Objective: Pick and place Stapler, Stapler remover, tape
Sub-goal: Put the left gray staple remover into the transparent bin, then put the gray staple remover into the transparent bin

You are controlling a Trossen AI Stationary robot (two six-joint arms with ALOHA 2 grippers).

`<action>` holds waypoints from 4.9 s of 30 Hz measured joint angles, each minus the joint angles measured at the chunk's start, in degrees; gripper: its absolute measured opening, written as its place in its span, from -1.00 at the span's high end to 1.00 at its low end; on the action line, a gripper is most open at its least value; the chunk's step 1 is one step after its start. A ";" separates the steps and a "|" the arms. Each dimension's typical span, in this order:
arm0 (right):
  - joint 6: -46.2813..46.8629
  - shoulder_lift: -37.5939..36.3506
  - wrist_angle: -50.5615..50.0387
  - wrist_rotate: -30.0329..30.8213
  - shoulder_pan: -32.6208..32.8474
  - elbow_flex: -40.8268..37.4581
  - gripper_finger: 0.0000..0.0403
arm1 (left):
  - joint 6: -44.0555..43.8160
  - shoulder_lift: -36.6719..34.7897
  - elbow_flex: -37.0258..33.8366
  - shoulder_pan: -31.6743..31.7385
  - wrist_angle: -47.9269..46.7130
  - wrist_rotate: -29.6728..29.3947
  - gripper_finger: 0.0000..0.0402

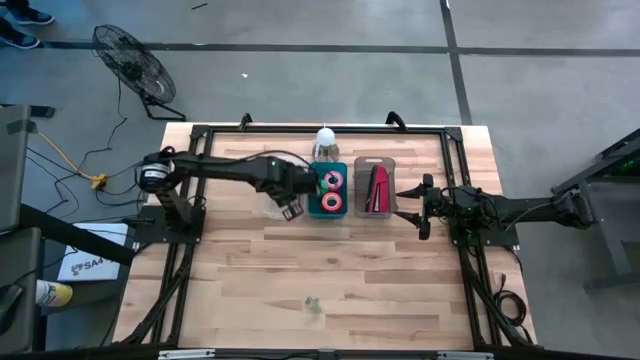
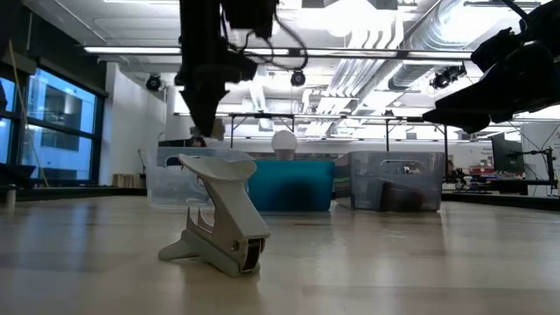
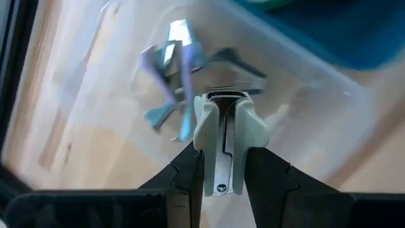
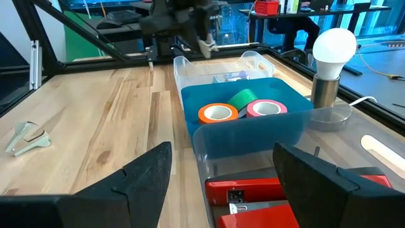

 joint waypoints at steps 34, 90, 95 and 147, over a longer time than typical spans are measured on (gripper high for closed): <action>0.00 0.00 -0.01 0.00 -0.01 0.00 -0.33 | -24.83 0.09 -9.58 15.10 9.92 25.60 0.33; 0.01 -0.01 -0.01 0.00 0.01 0.00 -0.33 | 1.27 0.09 10.57 -17.79 8.28 20.82 0.13; 0.02 0.00 -0.01 0.00 -0.01 0.01 -0.33 | 10.29 0.09 10.57 -21.14 12.17 19.18 0.13; 0.01 4.07 0.01 0.04 -0.01 0.00 -0.33 | 47.71 24.76 10.94 -33.95 32.40 13.52 -0.43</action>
